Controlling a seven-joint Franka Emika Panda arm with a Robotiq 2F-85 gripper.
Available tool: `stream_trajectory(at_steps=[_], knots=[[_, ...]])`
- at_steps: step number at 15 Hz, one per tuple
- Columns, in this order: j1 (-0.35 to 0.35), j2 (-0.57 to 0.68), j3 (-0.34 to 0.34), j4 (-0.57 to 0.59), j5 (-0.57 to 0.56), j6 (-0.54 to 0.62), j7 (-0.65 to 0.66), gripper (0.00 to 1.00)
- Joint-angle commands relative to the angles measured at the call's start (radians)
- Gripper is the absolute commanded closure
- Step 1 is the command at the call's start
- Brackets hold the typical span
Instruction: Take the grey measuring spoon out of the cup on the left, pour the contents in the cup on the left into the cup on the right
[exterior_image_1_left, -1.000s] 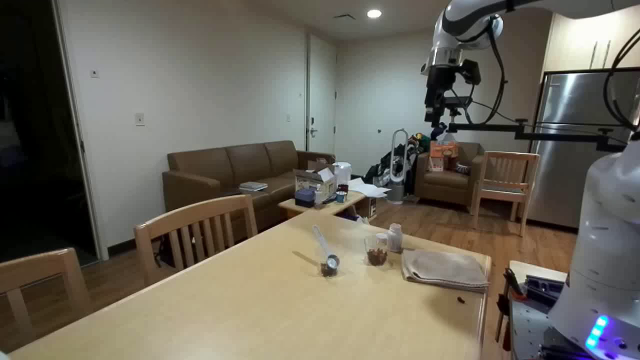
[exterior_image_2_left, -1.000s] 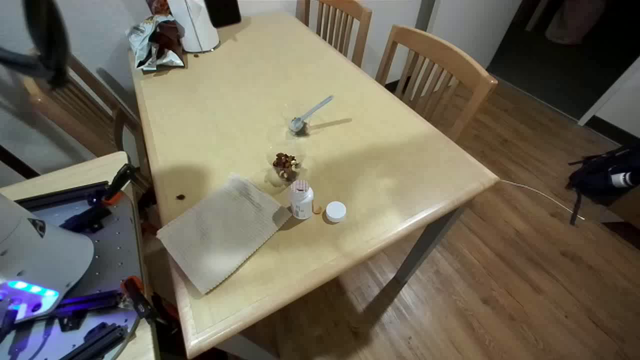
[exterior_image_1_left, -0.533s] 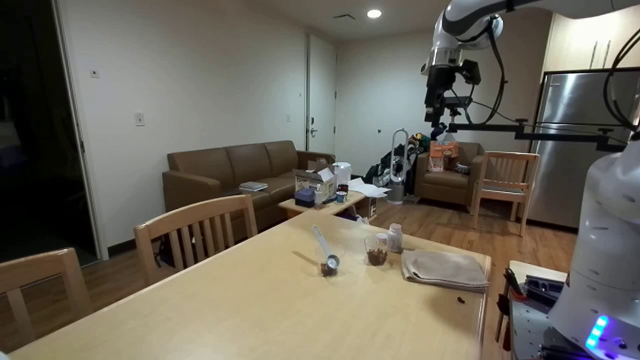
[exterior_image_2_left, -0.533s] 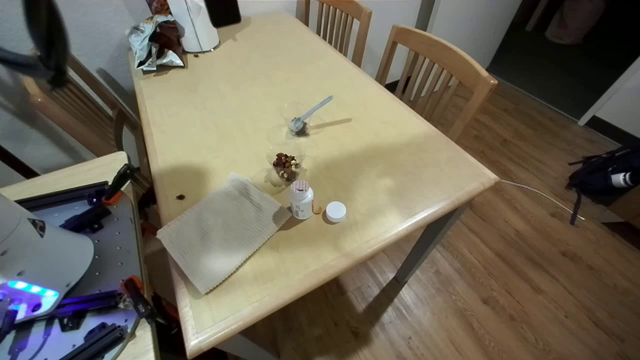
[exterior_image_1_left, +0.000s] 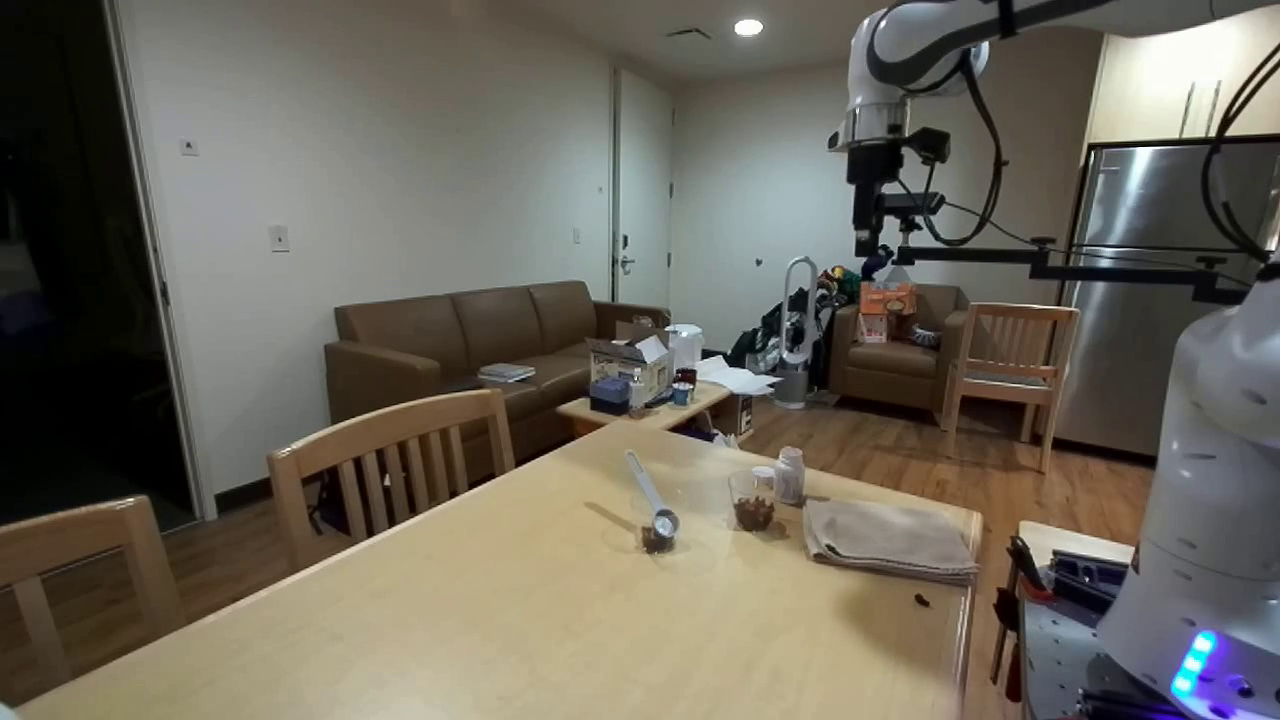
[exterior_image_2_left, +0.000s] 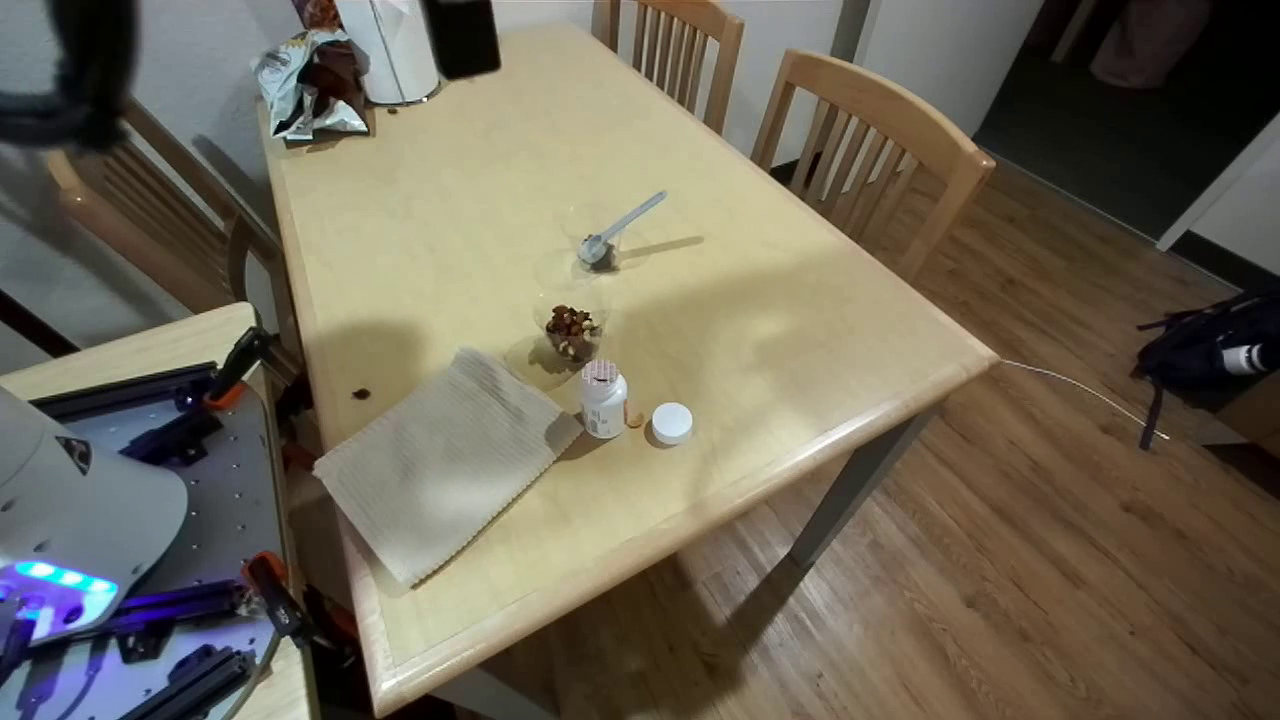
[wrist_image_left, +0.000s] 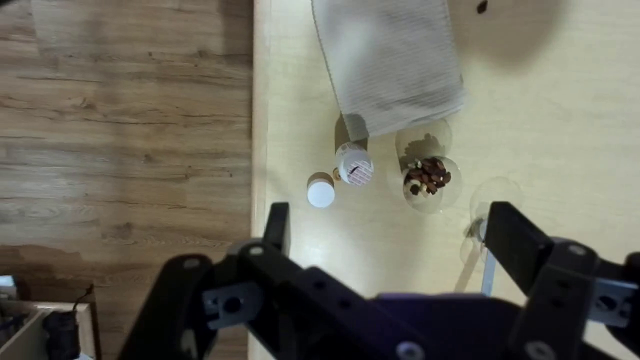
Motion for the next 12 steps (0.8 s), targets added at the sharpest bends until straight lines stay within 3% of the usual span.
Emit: stream_trajectory(at_steps=[1,7,12], knots=[[0.014,0.07,0.054,0.003,-0.044,0.019,-0.107,0.0],[0.08,0.176,0.145,-0.011,-0.01,0.044,-0.269,0.0],[0.1,0.238,0.219,0.006,-0.099,0.051,-0.393,0.0]])
